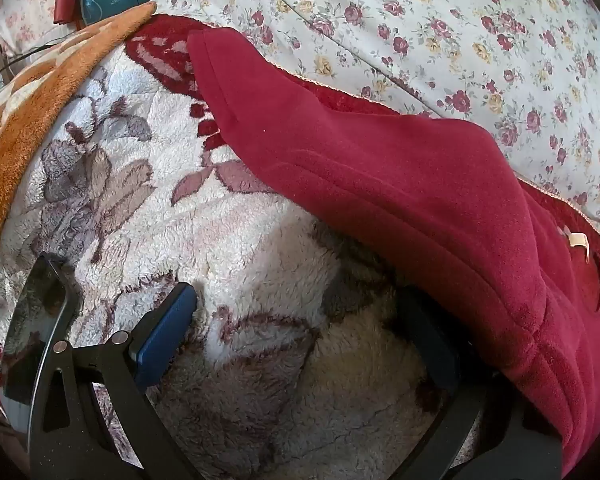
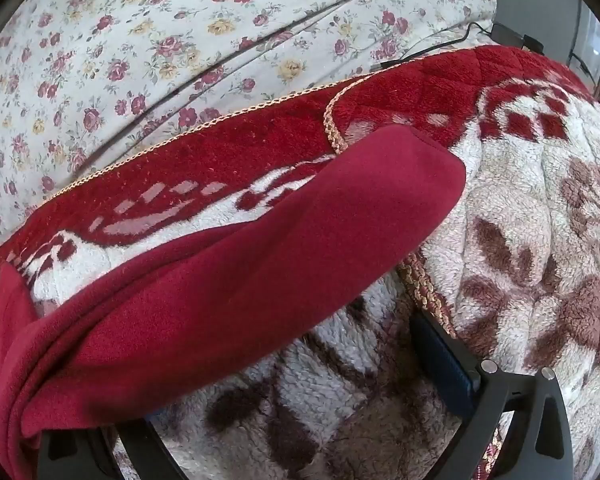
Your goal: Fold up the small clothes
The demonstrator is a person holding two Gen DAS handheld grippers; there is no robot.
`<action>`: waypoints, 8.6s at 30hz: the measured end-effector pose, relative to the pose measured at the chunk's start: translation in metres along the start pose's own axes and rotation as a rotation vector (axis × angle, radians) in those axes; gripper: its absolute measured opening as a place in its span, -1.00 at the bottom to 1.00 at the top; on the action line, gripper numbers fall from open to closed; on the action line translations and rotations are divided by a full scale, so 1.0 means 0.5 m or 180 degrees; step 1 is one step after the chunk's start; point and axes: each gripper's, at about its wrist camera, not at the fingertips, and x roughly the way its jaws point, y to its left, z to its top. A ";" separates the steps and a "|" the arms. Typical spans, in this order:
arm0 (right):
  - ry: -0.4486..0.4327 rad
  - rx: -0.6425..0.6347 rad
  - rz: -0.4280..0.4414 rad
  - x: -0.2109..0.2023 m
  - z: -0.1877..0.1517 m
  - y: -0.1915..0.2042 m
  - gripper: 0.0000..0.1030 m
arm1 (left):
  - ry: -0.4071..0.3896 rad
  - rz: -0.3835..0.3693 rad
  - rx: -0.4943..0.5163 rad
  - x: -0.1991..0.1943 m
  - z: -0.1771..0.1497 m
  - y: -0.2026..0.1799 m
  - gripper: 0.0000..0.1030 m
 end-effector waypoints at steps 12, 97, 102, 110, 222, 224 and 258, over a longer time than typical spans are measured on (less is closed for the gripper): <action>0.0002 0.0002 0.0004 0.000 0.000 0.000 1.00 | 0.0077 -0.0084 0.0048 -0.021 -0.014 0.004 0.97; -0.0368 -0.1320 0.1156 -0.297 -0.221 0.493 1.00 | -0.0287 -0.0615 0.0633 -0.211 -0.092 -0.108 0.95; -0.0357 -0.1363 0.1174 -0.296 -0.226 0.500 1.00 | -0.0264 -0.0581 0.0590 -0.208 -0.091 -0.102 0.95; -0.0334 -0.1374 0.1224 -0.292 -0.231 0.502 1.00 | -0.0202 -0.0526 0.0549 -0.198 -0.091 -0.095 0.95; -0.0259 -0.2942 0.2039 -0.253 -0.093 1.373 0.61 | -0.0104 0.0019 -0.0482 -0.129 -0.022 0.164 0.95; -0.0239 -0.2989 0.1961 -0.225 -0.096 1.419 0.61 | -0.0067 -0.0030 -0.0507 -0.123 -0.021 0.167 0.95; -0.0234 -0.1119 0.2744 -0.389 0.045 0.789 -0.82 | -0.0444 -0.0146 -0.0301 -0.178 -0.020 0.099 0.95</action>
